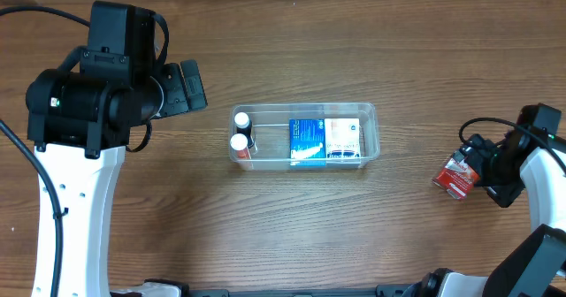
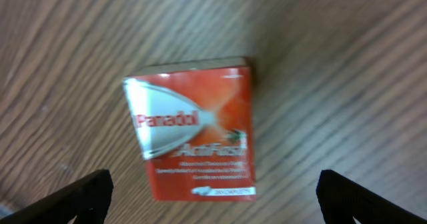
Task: Pack container
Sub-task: 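Grasp the red Panadol box with the right gripper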
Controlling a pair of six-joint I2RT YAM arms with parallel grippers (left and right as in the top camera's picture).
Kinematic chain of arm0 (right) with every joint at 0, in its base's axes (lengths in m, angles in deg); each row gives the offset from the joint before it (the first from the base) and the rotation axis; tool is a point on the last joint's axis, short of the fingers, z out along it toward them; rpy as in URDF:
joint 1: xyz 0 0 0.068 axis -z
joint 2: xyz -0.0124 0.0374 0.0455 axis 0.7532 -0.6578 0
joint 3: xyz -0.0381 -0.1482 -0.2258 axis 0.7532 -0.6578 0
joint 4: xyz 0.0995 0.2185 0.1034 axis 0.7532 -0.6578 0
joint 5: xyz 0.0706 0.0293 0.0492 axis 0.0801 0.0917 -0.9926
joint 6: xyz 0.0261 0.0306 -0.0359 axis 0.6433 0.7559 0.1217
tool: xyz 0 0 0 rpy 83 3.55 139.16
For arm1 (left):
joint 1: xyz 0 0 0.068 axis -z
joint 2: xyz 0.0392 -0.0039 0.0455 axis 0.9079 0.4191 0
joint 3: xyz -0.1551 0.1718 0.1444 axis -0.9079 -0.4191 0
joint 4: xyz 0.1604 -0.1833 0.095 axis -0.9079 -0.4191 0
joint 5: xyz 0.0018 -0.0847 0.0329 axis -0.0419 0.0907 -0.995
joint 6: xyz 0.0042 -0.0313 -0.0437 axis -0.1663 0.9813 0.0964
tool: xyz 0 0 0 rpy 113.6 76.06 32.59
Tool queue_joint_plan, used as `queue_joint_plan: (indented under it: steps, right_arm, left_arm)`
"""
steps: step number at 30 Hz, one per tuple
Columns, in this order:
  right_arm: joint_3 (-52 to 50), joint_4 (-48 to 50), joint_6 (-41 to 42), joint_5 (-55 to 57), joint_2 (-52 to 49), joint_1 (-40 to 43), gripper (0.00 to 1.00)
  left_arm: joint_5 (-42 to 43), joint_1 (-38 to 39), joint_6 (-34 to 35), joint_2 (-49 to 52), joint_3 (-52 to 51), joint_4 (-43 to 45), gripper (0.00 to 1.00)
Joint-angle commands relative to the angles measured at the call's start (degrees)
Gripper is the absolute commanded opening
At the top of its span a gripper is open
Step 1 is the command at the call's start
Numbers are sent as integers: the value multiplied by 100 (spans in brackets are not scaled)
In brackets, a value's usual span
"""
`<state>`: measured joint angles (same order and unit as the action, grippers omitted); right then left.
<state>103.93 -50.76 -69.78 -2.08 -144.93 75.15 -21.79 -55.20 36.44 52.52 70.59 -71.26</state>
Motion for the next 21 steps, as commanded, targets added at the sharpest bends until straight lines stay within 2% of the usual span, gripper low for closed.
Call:
queue_joint_plan:
  steps: [1, 20, 21]
  right_arm:
    - [-2, 142, -223, -111, 59, -192, 100]
    - [-2, 125, -175, -103, -1399, -195, 100]
    - [0, 120, -175, -105, -1397, -195, 97]
  left_arm:
    - [9, -26, -50, 46, 9, -2, 100]
    - [11, -26, -50, 46, 9, -11, 100]
    - [11, -26, -50, 46, 9, -13, 100]
